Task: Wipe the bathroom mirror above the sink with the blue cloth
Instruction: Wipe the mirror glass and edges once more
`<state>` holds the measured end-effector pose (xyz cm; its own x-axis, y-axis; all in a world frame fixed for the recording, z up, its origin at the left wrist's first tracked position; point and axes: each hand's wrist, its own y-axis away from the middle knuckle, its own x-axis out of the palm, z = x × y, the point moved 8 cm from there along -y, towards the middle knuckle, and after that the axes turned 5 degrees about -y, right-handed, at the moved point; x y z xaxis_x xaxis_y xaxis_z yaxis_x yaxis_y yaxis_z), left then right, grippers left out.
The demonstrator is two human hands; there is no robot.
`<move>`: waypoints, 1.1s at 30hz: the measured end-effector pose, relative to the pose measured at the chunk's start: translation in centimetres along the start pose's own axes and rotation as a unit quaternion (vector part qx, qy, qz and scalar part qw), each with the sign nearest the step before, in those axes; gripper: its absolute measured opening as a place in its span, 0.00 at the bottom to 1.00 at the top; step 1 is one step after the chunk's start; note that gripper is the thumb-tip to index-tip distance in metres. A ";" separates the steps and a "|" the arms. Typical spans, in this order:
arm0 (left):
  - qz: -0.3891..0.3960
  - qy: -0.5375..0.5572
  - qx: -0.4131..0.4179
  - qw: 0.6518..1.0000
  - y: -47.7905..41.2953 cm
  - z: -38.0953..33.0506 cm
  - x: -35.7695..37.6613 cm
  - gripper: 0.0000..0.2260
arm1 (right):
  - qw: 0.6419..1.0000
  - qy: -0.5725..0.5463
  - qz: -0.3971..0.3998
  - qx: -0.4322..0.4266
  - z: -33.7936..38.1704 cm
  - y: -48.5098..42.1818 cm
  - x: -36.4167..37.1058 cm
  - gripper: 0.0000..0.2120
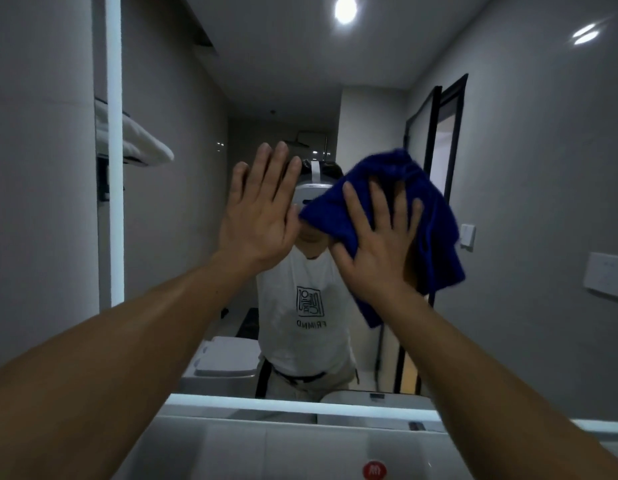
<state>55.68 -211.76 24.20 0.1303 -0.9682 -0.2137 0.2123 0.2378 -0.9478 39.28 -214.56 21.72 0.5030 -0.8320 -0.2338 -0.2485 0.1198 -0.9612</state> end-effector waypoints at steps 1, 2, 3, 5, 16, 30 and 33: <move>0.004 -0.002 -0.004 1.000 0.0 0.0 0.1 0.29 | 1.000 0.008 0.007 -0.001 0.5 2.2 0.6 0.36; 0.009 -0.005 -0.008 1.000 0.0 0.1 0.2 0.29 | 1.000 0.012 0.016 -0.017 1.2 5.0 1.2 0.36; 0.013 -0.006 -0.009 1.000 0.0 0.1 0.2 0.29 | 0.998 0.009 0.034 -0.048 1.9 8.1 2.0 0.36; 0.012 -0.004 -0.007 1.000 0.0 0.0 0.1 0.29 | 0.986 -0.008 0.085 -0.146 3.6 13.7 3.2 0.33; 0.004 -0.013 -0.007 1.000 -0.1 0.1 0.2 0.28 | 0.998 0.051 0.009 0.039 -4.8 -6.3 -3.3 0.35; -0.008 -0.016 -0.002 1.000 -0.1 -0.1 0.0 0.29 | 0.932 0.046 0.120 -0.338 -6.6 -3.6 -2.8 0.30; -0.025 -0.025 -0.003 0.999 -0.1 -0.2 -0.2 0.28 | 0.997 0.056 0.026 -0.048 -9.4 -9.5 -5.3 0.33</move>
<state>55.49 -211.61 24.29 0.1682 -0.9736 -0.1543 0.2134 0.1887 -0.9586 31.22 -216.38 33.51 0.3938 -0.8815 -0.2604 -0.3526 0.1167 -0.9285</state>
